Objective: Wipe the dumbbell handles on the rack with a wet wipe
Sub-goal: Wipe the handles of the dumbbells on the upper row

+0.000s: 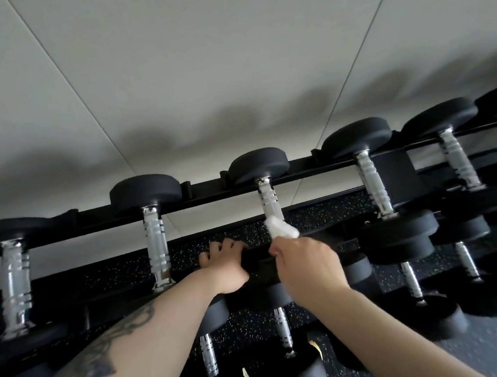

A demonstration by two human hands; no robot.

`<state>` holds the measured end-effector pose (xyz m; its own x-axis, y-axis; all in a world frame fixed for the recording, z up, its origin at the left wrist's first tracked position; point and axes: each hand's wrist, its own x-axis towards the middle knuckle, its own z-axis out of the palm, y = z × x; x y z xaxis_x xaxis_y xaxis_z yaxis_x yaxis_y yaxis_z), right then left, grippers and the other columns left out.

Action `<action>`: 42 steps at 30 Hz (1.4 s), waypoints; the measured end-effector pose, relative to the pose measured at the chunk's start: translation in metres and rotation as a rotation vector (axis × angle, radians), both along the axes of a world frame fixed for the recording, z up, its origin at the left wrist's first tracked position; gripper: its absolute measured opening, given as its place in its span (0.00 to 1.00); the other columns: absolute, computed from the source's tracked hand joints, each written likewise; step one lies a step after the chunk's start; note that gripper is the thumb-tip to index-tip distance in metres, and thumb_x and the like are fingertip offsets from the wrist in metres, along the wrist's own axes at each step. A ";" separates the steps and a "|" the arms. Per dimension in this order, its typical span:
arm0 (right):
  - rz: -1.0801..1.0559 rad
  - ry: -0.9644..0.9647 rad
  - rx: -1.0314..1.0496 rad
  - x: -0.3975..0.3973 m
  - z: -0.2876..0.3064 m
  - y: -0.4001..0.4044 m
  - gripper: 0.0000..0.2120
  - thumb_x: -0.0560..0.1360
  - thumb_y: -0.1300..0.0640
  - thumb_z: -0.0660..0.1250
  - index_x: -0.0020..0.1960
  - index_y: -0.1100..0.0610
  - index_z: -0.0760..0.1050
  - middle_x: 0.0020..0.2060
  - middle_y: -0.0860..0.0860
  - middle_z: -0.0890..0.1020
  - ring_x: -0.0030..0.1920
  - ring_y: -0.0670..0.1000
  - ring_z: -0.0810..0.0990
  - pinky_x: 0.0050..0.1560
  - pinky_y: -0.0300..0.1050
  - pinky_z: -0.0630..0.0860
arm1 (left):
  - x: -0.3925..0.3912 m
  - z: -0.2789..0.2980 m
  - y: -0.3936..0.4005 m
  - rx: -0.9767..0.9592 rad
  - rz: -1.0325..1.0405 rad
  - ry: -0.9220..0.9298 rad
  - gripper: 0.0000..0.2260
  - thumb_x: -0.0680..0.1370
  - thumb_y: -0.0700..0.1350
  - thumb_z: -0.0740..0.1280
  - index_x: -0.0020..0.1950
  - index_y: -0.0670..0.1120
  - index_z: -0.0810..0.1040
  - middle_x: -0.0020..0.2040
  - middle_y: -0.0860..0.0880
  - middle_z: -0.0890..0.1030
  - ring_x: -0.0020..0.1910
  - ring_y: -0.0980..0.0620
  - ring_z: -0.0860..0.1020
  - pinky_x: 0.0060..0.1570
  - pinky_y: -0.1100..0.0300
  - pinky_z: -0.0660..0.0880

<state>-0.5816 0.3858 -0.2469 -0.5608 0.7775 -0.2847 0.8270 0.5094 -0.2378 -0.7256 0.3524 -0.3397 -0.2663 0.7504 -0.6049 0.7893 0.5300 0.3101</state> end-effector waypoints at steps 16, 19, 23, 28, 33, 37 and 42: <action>-0.526 0.222 -0.277 -0.013 -0.035 0.041 0.15 0.78 0.57 0.54 0.54 0.52 0.78 0.46 0.51 0.81 0.44 0.52 0.78 0.42 0.44 0.73 | -0.004 -0.006 0.000 0.014 -0.057 -0.019 0.28 0.73 0.47 0.66 0.72 0.53 0.62 0.69 0.50 0.63 0.68 0.45 0.59 0.66 0.48 0.57; -0.729 0.472 -0.550 -0.048 -0.035 0.079 0.11 0.78 0.61 0.55 0.40 0.55 0.72 0.38 0.50 0.76 0.36 0.48 0.75 0.40 0.43 0.76 | -0.005 -0.006 -0.001 0.027 -0.070 -0.021 0.28 0.73 0.46 0.65 0.72 0.53 0.62 0.69 0.50 0.64 0.68 0.45 0.60 0.66 0.49 0.57; -1.067 0.965 -0.938 -0.059 -0.020 0.104 0.08 0.79 0.61 0.58 0.48 0.62 0.74 0.44 0.55 0.79 0.44 0.53 0.78 0.54 0.49 0.75 | -0.006 -0.008 0.000 0.031 -0.067 -0.029 0.27 0.73 0.47 0.65 0.72 0.52 0.62 0.69 0.49 0.64 0.68 0.45 0.60 0.66 0.48 0.57; -0.886 0.573 -1.038 -0.040 -0.044 0.087 0.23 0.79 0.40 0.54 0.50 0.59 0.75 0.41 0.55 0.80 0.39 0.54 0.78 0.49 0.50 0.76 | -0.005 -0.010 0.001 0.024 -0.097 0.022 0.28 0.74 0.49 0.66 0.73 0.51 0.60 0.69 0.48 0.63 0.68 0.44 0.60 0.64 0.48 0.58; -0.875 0.753 -0.881 -0.047 -0.040 0.094 0.15 0.81 0.49 0.57 0.54 0.58 0.75 0.44 0.55 0.80 0.41 0.54 0.78 0.43 0.50 0.76 | -0.006 -0.007 0.000 0.003 -0.088 -0.003 0.28 0.73 0.48 0.66 0.72 0.53 0.61 0.69 0.49 0.63 0.68 0.45 0.59 0.64 0.48 0.57; -0.385 0.309 -0.607 -0.017 -0.041 0.075 0.17 0.79 0.47 0.59 0.58 0.58 0.76 0.47 0.55 0.82 0.41 0.52 0.80 0.47 0.49 0.77 | -0.004 -0.007 0.001 0.010 -0.065 0.017 0.28 0.73 0.47 0.66 0.71 0.55 0.62 0.69 0.50 0.63 0.68 0.46 0.59 0.62 0.51 0.57; -0.141 0.237 -0.267 0.033 -0.027 0.065 0.10 0.76 0.54 0.62 0.54 0.48 0.79 0.44 0.46 0.83 0.42 0.46 0.80 0.34 0.34 0.71 | -0.002 -0.006 0.001 -0.010 -0.037 0.061 0.30 0.71 0.46 0.67 0.71 0.57 0.62 0.69 0.52 0.63 0.68 0.47 0.60 0.63 0.51 0.58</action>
<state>-0.5487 0.4504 -0.2741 -0.5279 0.7677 -0.3634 0.7910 0.2886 -0.5394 -0.7274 0.3537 -0.3456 -0.2755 0.7546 -0.5956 0.8255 0.5032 0.2557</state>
